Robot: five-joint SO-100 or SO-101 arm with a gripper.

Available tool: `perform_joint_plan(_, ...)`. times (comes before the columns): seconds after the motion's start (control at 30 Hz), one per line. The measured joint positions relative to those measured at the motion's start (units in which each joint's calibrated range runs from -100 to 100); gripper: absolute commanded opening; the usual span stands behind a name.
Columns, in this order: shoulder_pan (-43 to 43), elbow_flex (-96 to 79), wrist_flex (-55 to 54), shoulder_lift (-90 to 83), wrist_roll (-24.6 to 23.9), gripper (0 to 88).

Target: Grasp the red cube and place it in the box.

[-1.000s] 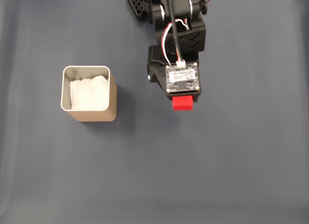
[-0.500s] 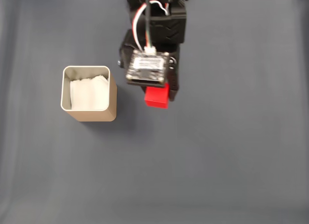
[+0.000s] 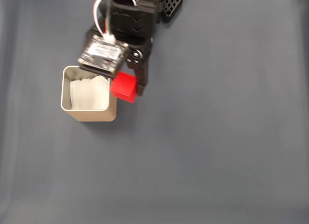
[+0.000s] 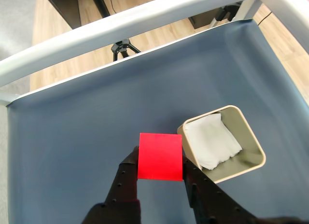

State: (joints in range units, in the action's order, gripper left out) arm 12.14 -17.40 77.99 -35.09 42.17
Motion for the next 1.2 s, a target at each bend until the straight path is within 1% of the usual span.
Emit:
perform_joint_plan(0.53,8.72,2.28,0.73,2.05,1.76,3.6)
perform_joint_plan(0.97,10.60,2.82,-4.47,6.78,2.00,4.0)
perform_joint_plan(1.2,11.27,2.82,-5.52,7.94,2.10,4.0)
